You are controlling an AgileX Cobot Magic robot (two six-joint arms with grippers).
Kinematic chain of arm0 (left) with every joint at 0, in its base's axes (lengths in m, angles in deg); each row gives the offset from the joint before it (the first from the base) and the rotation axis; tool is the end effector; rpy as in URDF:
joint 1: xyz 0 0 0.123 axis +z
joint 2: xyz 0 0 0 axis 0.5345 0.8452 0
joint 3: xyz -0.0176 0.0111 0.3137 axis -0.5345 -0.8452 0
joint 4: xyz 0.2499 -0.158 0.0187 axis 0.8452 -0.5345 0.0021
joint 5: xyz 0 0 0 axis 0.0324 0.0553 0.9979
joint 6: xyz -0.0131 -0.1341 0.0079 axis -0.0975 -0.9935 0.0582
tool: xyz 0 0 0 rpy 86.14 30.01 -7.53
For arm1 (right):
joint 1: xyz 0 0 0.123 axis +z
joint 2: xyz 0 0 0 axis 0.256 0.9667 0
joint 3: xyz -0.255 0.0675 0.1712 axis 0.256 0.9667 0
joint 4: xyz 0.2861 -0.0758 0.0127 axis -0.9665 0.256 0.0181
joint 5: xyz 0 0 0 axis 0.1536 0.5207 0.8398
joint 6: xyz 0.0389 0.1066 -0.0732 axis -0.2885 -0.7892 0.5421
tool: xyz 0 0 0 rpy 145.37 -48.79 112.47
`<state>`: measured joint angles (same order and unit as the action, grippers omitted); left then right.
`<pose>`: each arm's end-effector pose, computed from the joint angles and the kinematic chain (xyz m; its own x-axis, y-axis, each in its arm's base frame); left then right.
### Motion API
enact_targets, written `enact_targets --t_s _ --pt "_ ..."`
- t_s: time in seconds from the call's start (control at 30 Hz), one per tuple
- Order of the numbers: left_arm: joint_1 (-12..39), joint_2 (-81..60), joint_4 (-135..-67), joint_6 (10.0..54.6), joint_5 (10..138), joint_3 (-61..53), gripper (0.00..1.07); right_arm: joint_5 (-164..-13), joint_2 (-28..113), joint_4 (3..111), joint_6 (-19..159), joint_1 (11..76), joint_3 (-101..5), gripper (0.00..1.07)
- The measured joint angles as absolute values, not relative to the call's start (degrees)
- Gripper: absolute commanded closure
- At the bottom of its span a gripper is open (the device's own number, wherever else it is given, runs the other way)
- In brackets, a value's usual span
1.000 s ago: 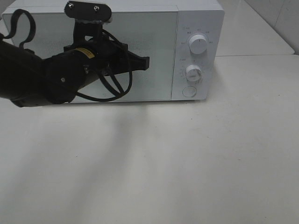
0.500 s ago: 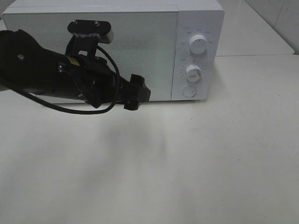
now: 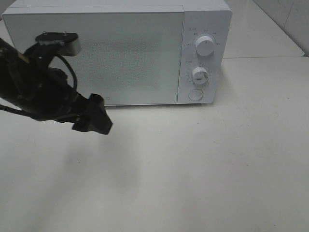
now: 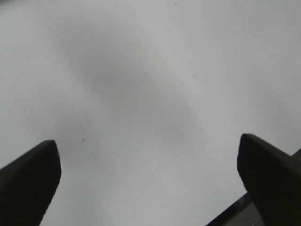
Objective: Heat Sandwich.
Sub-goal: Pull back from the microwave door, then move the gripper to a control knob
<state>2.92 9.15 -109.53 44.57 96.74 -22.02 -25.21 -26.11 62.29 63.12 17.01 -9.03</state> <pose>0.2934 -0.1988 0.1823 -0.8058 0.3825 -0.4521 0.5167 0.8271 -0.2211 0.0442 -0.0089 0.2831 -0.4322 -0.0198 -0.9016 0.0306 0.9989 -0.0367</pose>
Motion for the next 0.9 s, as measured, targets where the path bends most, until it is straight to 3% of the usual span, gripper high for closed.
enact_targets --t_s 0.4,0.53,0.77,0.9 --pt "19.13 1.3 -106.32 42.45 109.74 -22.02 0.1 -25.21 -26.11 62.29 63.12 17.01 -9.03 0.32" --pt "24.46 -2.31 -100.19 38.27 113.47 -22.02 0.1 -25.21 -26.11 62.29 63.12 17.01 -9.03 0.32" --pt "27.44 -9.02 -92.34 31.22 117.08 -22.02 0.1 -25.21 -26.11 62.29 63.12 17.01 -9.03 0.32" --pt "27.44 -12.28 -89.99 29.33 118.85 -22.13 0.1 -25.21 -26.11 62.29 63.12 17.01 -9.03 0.32"
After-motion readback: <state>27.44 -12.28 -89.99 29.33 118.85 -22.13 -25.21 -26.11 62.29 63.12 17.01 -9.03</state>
